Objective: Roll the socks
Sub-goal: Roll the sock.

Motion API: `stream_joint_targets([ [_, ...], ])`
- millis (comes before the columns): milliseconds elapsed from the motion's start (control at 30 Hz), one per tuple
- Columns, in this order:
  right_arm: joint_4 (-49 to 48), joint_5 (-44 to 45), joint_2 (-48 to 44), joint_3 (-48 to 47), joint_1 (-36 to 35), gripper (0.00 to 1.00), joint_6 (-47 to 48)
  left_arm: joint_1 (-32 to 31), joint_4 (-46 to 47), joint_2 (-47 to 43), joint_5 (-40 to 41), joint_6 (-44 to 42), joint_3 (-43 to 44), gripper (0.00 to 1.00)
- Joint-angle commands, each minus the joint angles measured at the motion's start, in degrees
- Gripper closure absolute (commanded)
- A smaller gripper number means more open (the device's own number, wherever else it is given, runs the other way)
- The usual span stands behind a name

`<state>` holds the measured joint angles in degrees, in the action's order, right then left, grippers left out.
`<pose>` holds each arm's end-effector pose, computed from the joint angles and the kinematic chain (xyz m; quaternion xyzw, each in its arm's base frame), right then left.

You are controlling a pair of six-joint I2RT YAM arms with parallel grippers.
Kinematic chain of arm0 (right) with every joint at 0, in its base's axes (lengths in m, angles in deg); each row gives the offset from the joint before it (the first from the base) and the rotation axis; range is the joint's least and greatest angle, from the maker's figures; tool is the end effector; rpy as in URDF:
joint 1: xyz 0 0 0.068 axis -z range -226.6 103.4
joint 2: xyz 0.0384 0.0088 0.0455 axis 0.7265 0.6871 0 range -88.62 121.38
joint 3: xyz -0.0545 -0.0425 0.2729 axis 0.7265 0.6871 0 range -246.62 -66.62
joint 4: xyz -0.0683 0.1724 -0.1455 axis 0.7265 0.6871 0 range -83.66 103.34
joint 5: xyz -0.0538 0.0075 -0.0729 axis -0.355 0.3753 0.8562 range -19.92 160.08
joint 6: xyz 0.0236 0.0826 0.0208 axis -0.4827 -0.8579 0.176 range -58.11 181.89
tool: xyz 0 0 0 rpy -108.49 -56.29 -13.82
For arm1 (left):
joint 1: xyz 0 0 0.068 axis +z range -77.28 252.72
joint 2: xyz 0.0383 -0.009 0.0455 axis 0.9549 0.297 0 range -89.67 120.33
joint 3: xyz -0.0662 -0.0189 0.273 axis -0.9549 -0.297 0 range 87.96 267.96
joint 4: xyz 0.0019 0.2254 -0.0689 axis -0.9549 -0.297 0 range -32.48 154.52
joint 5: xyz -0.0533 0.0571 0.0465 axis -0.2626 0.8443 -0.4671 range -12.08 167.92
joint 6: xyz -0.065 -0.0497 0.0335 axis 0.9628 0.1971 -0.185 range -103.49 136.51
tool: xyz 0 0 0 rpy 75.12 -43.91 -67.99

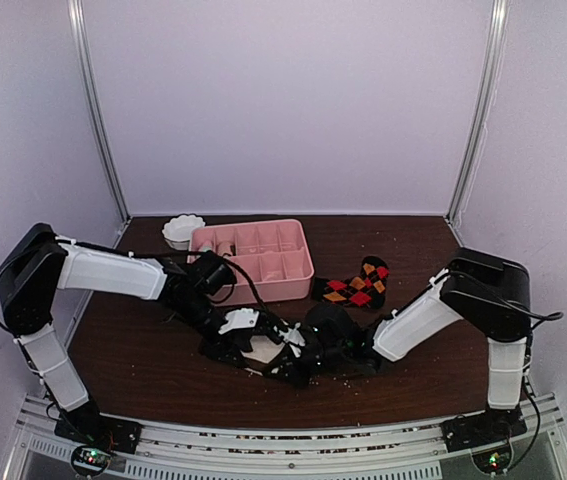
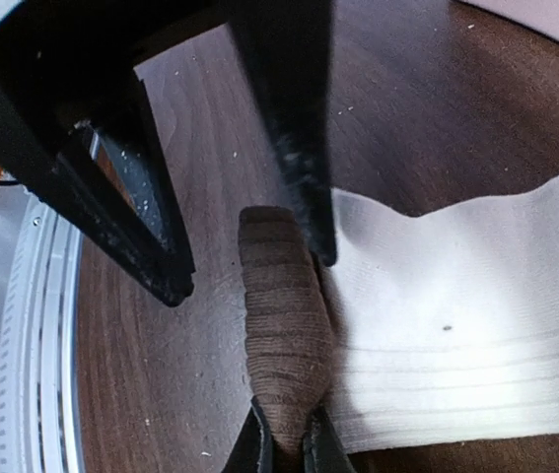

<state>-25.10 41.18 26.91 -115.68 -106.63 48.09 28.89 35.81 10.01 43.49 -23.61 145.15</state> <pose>0.1650 0.3624 0.1027 -0.4432 0.7448 0.4455 0.2244 0.1937 -0.2477 0.1486 0.6662 0.6683 -0.2969 0.1464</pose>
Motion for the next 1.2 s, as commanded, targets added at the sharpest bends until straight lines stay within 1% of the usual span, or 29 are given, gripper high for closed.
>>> stream_joint_targets([
  [0,12.8,-2.6,7.3,4.0,3.1,1.0,-9.4,-0.4,4.0,-2.8,0.3,-2.9,-3.2,0.59],
  [100,11.9,-5.2,8.2,4.1,3.6,1.0,-11.8,-0.8,6.1,-3.9,2.7,-3.5,-4.6,0.59],
  [200,11.4,-6.1,8.5,4.2,3.7,1.0,-13.6,-2.4,9.6,-4.6,7.5,-4.0,-6.0,0.59],
  [267,11.7,-6.5,8.4,3.9,3.7,1.0,-14.5,-3.4,11.7,-4.5,9.4,-4.1,-6.3,0.59],
  [367,13.1,-6.3,8.7,3.4,3.7,1.0,-15.8,-5.0,12.3,-3.3,11.2,-4.3,-5.6,0.61],
  [433,12.2,-6.3,8.5,4.1,3.7,1.0,-16.7,-5.5,11.7,-2.1,11.6,-4.3,-4.8,0.64],
  [600,10.3,-6.1,7.5,5.6,3.7,1.0,-18.0,-5.6,9.2,0.6,12.4,-4.8,-3.1,0.79],
  [633,10.0,-5.9,7.0,6.0,3.7,0.99,-18.0,-5.6,8.5,1.0,12.4,-5.0,-2.9,0.81],
  [700,9.9,-5.3,5.9,6.6,3.8,0.95,-17.7,-5.5,6.8,1.8,13.0,-5.0,-1.9,0.84],
  [733,10.1,-4.8,5.3,6.8,3.8,0.91,-17.4,-5.4,6.4,2.2,12.9,-4.7,-1.4,0.85],
  [800,10.2,-3.5,4.0,7.4,3.7,0.8,-16.6,-5.2,4.4,3.4,12.6,-4.5,0.2,0.89],
  [900,9.7,-0.7,0.9,9.3,3.8,0.73,-15.3,-5.2,-0.6,6.8,11.5,-3.8,4.7,1.0],
  [1033,8.7,5.0,-5.4,13.9,3.8,0.68,-13.4,-3.3,-6.4,11.6,6.5,-0.1,9.9,1.0],
  [1067,7.9,6.5,-6.9,15.3,3.7,0.63,-13.2,-2.7,-8.1,12.6,4.9,0.7,11.2,1.0],
  [1100,6.9,7.7,-8.1,16.9,3.6,0.56,-13.2,-2.0,-9.8,13.9,3.5,1.5,12.6,1.0],
  [1167,4.8,10.8,-10.9,20.2,3.7,0.49,-12.9,-1.0,-12.6,16.3,0.0,2.4,14.7,1.0],
])
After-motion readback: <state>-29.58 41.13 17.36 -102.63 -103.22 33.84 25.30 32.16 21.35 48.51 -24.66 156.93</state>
